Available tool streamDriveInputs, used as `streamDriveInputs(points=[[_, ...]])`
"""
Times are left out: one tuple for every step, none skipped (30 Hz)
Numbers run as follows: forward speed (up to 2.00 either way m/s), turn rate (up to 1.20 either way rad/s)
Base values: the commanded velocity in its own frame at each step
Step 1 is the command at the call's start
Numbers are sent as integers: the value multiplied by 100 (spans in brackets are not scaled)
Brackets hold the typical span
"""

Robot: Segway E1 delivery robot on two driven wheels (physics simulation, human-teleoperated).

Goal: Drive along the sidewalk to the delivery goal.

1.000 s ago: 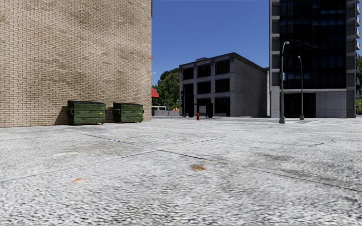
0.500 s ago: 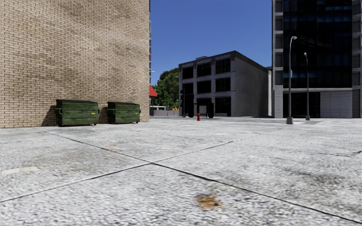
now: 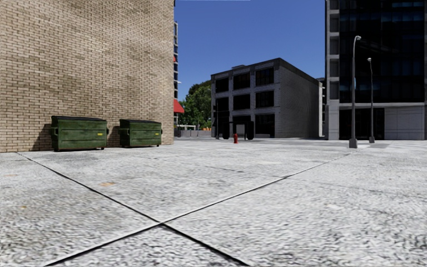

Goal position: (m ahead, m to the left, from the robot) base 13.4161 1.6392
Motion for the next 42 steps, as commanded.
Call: streamDriveInputs(points=[[200,0],[200,0],[200,0],[200,0],[200,0],[200,0],[200,0],[200,0],[200,0],[200,0],[200,0],[200,0],[200,0],[200,0],[200,0],[200,0],[200,0],[200,0],[200,0],[200,0],[200,0],[200,0],[200,0],[200,0],[200,0],[200,0],[200,0],[200,0],[200,0],[200,0],[200,0],[200,0],[200,0],[200,0],[200,0],[200,0],[200,0],[200,0],[200,0],[200,0],[200,0],[200,0]])
